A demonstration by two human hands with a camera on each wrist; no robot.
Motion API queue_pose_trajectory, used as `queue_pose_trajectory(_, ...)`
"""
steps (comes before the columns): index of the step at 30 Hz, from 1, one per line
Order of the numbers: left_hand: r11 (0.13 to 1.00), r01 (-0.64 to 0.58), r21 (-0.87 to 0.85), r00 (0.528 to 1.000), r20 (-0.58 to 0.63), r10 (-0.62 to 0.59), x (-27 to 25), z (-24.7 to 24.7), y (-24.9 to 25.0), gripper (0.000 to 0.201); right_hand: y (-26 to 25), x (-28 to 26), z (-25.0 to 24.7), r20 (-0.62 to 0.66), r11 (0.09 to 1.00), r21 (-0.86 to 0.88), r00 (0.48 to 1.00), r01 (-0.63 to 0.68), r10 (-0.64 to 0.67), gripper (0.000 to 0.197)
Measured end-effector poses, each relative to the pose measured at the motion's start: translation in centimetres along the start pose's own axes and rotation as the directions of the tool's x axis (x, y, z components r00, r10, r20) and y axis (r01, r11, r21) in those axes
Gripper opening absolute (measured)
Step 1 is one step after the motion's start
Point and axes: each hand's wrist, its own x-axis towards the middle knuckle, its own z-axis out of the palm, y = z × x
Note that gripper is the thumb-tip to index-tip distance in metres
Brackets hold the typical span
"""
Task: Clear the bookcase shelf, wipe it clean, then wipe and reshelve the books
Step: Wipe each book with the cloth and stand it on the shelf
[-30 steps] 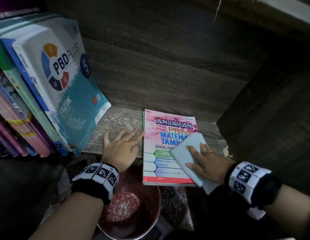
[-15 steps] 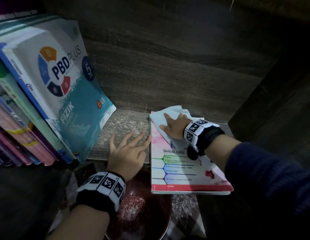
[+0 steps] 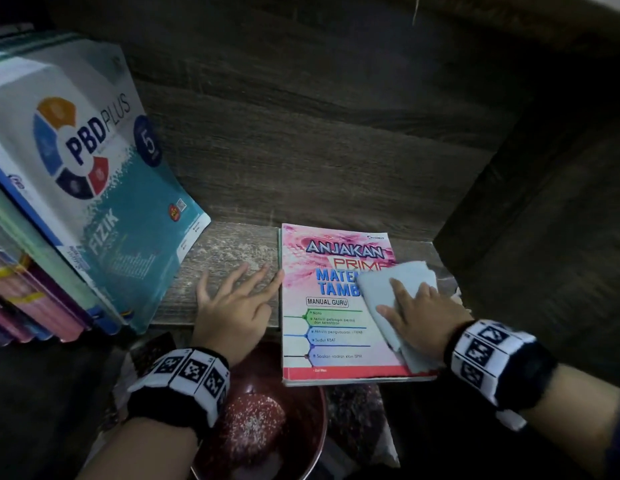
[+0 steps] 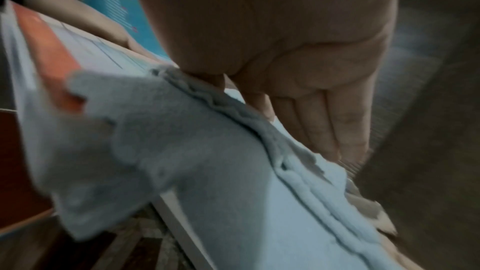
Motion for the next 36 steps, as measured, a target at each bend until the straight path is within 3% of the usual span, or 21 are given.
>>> queue_pose_trajectory(7, 1.0, 0.0, -0.029, 1.0, -0.009, 0.0, 0.0, -0.3, 0.2, 0.07, 3.7, 3.1, 1.7, 0.03, 0.963, 0.136, 0.973, -0.231, 0.229, 0.069)
queue_pose_trajectory(10, 0.987, 0.014, -0.159, 0.993, -0.111, -0.032, 0.1, -0.4, 0.6, 0.071, 3.7, 3.9, 1.0, -0.047, 0.943, 0.104, 0.945, -0.317, 0.323, 0.066)
queue_pose_trajectory(12, 0.978, 0.035, -0.204, 0.987, -0.145, -0.066, 0.1, -0.6, 1.3, 0.079, 3.3, 3.3, -0.1, -0.179, 0.948, 0.166, 0.937, -0.272, 0.301, 0.063)
queue_pose_trajectory(14, 0.992, 0.042, -0.121, 0.996, -0.071, -0.05, -0.1, -0.6, 2.1, 0.09, 2.3, 1.6, -1.4, -0.342, 0.959, 0.246, 0.913, -0.141, 0.222, 0.057)
queue_pose_trajectory(16, 0.999, 0.038, -0.009, 0.999, 0.015, -0.038, -0.2, -0.3, 2.7, 0.087, 0.9, -0.2, -2.1, -0.407, 0.954, 0.3, 0.906, 0.013, 0.116, 0.046)
queue_pose_trajectory(20, 0.997, 0.082, 0.009, 0.989, 0.125, -0.083, 0.1, -0.5, 3.2, 0.07, -1.1, -1.4, -2.0, -0.337, 0.814, 0.551, 0.941, 0.182, 0.018, 0.04)
queue_pose_trajectory(24, 0.979, 0.141, -0.146, 0.984, 0.131, -0.122, 0.1, -0.7, 2.2, 0.061, -1.9, -0.5, -1.7, -0.219, 0.808, 0.579, 0.976, 0.111, 0.023, 0.042)
queue_pose_trajectory(26, 0.911, 0.174, -0.374, 0.984, 0.098, -0.147, -0.1, -1.1, 2.0, 0.056, -2.3, -0.2, -1.7, -0.124, 0.812, 0.581, 0.992, 0.055, 0.022, 0.042)
queue_pose_trajectory(27, 0.836, 0.198, -0.512, 0.98, 0.086, -0.18, -0.3, -1.6, 2.2, 0.055, -2.5, 0.0, -1.7, -0.092, 0.794, 0.607, 0.995, 0.035, 0.026, 0.04)
queue_pose_trajectory(30, 0.518, 0.239, -0.822, 0.957, 0.109, -0.268, -1.3, -3.1, 2.8, 0.051, -2.9, 0.6, -1.4, -0.026, 0.696, 0.718, 0.999, 0.004, 0.021, 0.034)
queue_pose_trajectory(36, 0.501, 0.116, -0.858, 0.964, -0.024, -0.265, -3.1, -4.9, 4.0, 0.046, -3.5, 0.7, -1.3, 0.019, 0.427, 0.904, 1.0, -0.02, 0.006, 0.024)
